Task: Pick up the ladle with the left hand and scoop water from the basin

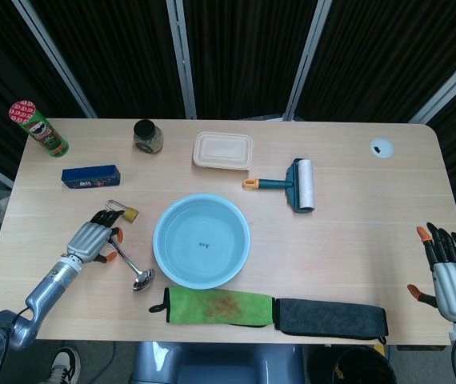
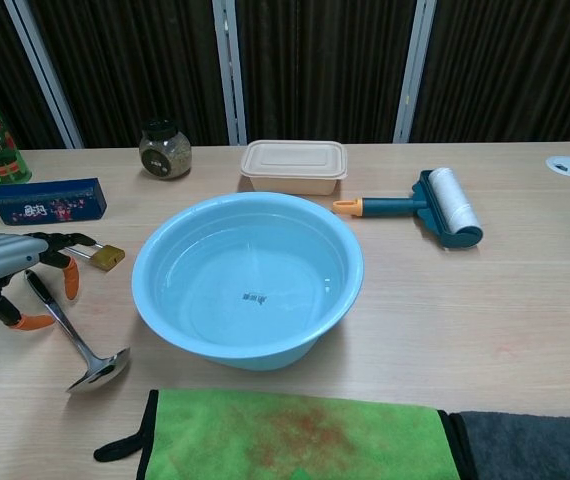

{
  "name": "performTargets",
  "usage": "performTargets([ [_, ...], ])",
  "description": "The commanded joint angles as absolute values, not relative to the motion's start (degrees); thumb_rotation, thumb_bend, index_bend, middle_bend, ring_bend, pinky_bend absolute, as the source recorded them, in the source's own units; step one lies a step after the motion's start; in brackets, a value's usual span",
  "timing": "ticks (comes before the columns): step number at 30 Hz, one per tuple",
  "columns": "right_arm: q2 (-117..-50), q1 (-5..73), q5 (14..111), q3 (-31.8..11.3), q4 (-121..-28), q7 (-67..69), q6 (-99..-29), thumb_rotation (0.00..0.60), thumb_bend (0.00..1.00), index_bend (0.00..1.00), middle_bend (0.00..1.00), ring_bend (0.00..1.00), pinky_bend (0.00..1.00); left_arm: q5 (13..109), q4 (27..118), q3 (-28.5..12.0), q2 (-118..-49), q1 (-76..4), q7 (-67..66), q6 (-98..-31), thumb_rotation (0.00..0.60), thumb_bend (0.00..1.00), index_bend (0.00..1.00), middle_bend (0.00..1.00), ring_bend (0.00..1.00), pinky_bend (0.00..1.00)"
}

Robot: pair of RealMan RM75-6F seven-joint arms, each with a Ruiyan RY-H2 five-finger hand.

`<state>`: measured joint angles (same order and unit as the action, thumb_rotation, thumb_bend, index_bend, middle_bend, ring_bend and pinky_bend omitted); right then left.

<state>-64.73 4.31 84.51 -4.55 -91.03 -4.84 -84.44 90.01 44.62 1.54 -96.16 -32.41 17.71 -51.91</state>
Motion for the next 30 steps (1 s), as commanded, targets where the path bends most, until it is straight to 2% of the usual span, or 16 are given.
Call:
performTargets([
  [1, -64.71, 4.30, 84.29, -4.70, -90.94, -4.73, -84.49, 0.600, 0.00, 0.00, 0.00, 0.00, 0.00, 89.86, 44.37, 1.63, -96.59, -32.93, 17.65, -51.21, 0.600, 0.29, 0.44, 0.00, 0.00, 0.00],
  [13, -64.88, 4.31, 83.39, -5.16, -90.58, -4.93, -84.59, 0.600, 0.00, 0.00, 0.00, 0.00, 0.00, 89.76, 43.39, 2.60, -97.65, -33.79, 17.79, -49.95, 0.600, 0.30, 0.48, 0.00, 0.00, 0.00],
  [22, -65.18, 4.40, 83.04, -5.36, -90.47, -5.49, -84.61, 0.600, 0.00, 0.00, 0.00, 0.00, 0.00, 89.27, 42.35, 3.13, -97.41, -33.52, 18.06, -49.71, 0.600, 0.44, 0.54, 0.00, 0.00, 0.00],
  [30, -65.63, 4.71, 83.10, -5.20, -90.44, -6.35, -84.14, 0.600, 0.00, 0.00, 0.00, 0.00, 0.00, 91.73, 46.21, 4.93, -94.39, -31.58, 19.10, -55.96, 0.600, 0.48, 0.58, 0.00, 0.00, 0.00],
])
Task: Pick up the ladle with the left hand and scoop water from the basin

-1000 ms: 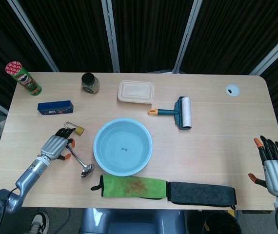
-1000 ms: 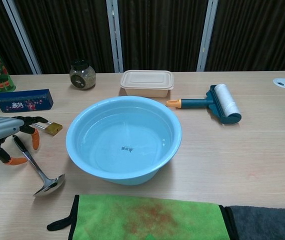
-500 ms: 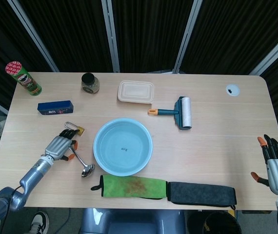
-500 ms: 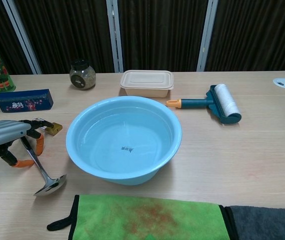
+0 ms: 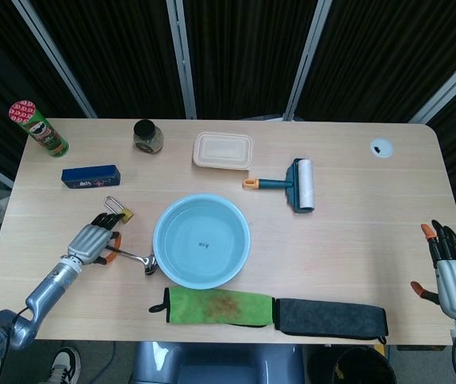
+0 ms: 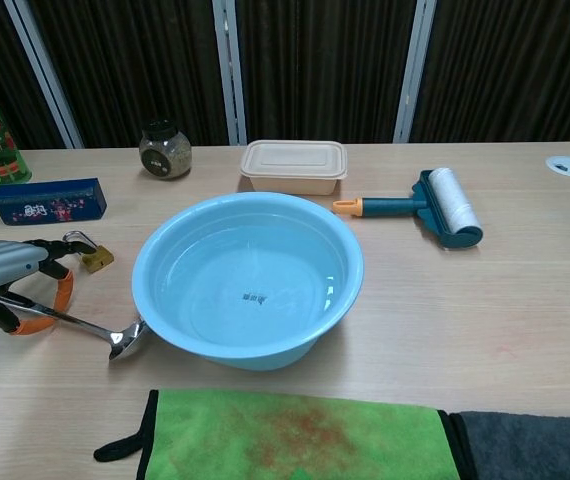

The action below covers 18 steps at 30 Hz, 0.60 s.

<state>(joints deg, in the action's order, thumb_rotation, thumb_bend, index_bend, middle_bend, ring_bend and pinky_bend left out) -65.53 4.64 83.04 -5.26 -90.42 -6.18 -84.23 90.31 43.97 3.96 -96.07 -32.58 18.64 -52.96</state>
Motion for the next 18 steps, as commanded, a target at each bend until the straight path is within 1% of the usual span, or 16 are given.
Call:
performTargets([
  [1, -65.66, 4.72, 83.13, -5.17, -90.44, -6.43, -84.13, 0.600, 0.00, 0.00, 0.00, 0.00, 0.00, 92.07, 46.94, 5.15, -93.89, -31.30, 19.13, -56.87, 0.600, 0.48, 0.59, 0.00, 0.00, 0.00],
  [10, -65.85, 4.58, 83.75, -4.95, -90.62, -6.74, -84.71, 0.600, 0.00, 0.00, 0.00, 0.00, 0.00, 94.96, 53.90, 6.57, -89.20, -28.64, 17.46, -65.59, 0.600, 0.50, 0.62, 0.00, 0.00, 0.00],
  [14, -65.85, 4.53, 83.98, -4.84, -90.69, -6.77, -84.86, 0.600, 0.00, 0.00, 0.00, 0.00, 0.00, 96.33, 57.75, 7.25, -86.78, -27.48, 16.69, -69.22, 0.600, 0.47, 0.64, 0.00, 0.00, 0.00],
  [18, -65.78, 4.40, 84.19, -4.79, -90.78, -6.58, -85.19, 0.600, 0.00, 0.00, 0.00, 0.00, 0.00, 97.97, 61.34, 8.46, -84.51, -26.36, 17.50, -72.26, 0.600, 0.47, 0.66, 0.00, 0.00, 0.00],
])
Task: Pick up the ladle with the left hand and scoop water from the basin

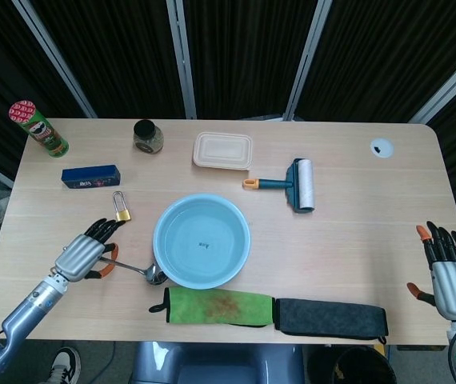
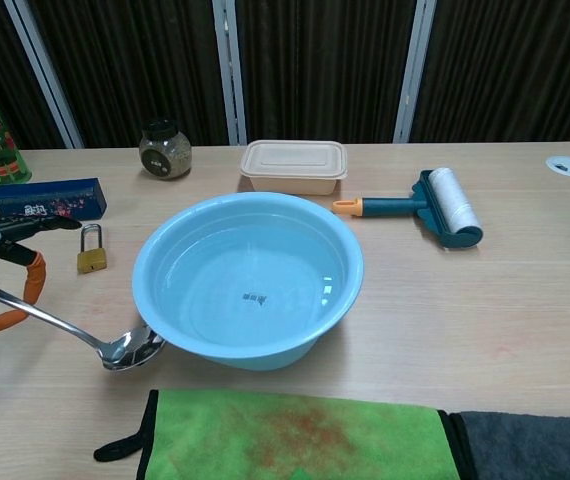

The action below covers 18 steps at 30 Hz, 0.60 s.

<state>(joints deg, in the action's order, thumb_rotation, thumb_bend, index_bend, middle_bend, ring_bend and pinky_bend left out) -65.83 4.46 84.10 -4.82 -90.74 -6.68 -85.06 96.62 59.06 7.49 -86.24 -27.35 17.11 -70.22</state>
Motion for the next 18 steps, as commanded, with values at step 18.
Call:
performTargets([
  [18, -65.43, 4.38, 85.63, -4.27, -91.11, -5.38, -85.53, 0.600, 0.00, 0.00, 0.00, 0.00, 0.00, 104.38, 73.67, 10.41, -77.23, -25.76, 16.59, -79.57, 0.600, 0.46, 0.66, 0.00, 0.00, 0.00],
])
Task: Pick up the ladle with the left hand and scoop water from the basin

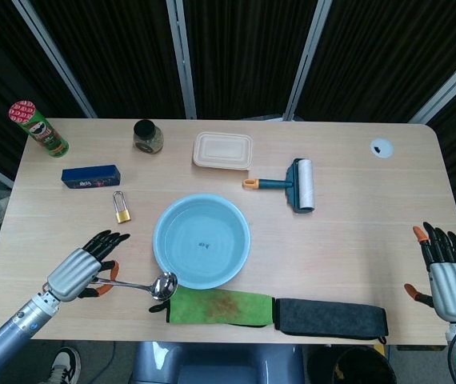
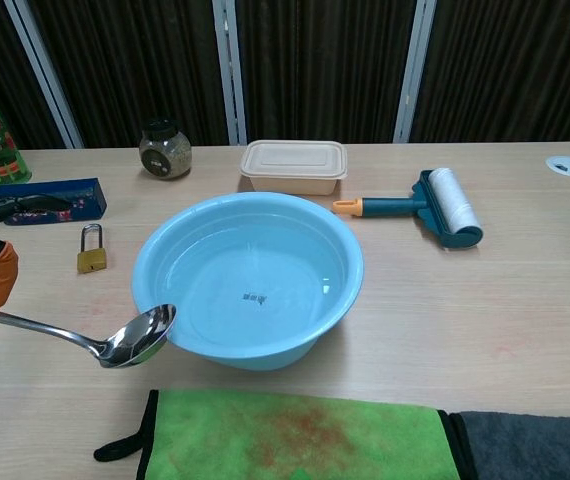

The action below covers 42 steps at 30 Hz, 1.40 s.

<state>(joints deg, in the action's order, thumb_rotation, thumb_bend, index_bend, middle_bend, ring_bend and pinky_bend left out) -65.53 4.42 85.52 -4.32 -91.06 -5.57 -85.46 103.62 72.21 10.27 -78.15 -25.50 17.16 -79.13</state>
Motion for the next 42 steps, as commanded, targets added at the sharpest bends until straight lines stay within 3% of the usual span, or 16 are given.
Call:
performTargets([
  [1, -65.38, 4.35, 85.68, -4.26, -91.12, -5.26, -85.58, 0.600, 0.00, 0.00, 0.00, 0.00, 0.00, 104.55, 74.22, 10.34, -76.95, -25.84, 16.34, -79.70, 0.600, 0.46, 0.66, 0.00, 0.00, 0.00],
  [6, -65.03, 4.13, 85.94, -4.21, -91.18, -4.64, -86.03, 0.600, 0.00, 0.00, 0.00, 0.00, 0.00, 104.46, 76.83, 9.25, -75.54, -26.72, 15.12, -79.35, 0.600, 0.46, 0.66, 0.00, 0.00, 0.00],
  [17, -64.44, 4.29, 84.25, -5.01, -90.74, -2.90, -85.25, 0.600, 0.00, 0.00, 0.00, 0.00, 0.00, 99.40, 79.91, 4.53, -74.83, -31.76, 15.17, -71.25, 0.600, 0.47, 0.67, 0.00, 0.00, 0.00],
  [28, -63.81, 4.74, 83.03, -5.52, -90.34, -1.12, -83.95, 0.600, 0.00, 0.00, 0.00, 0.00, 0.00, 91.59, 83.97, -1.16, -73.45, -38.91, 15.14, -58.84, 0.600, 0.48, 0.67, 0.00, 0.00, 0.00],
  [42, -62.90, 4.75, 84.12, -5.08, -90.17, 1.45, -83.83, 0.600, 0.00, 0.00, 0.00, 0.00, 0.00, 82.73, 80.16, -4.10, -79.88, -44.46, 8.69, -46.89, 0.600, 0.48, 0.67, 0.00, 0.00, 0.00],
])
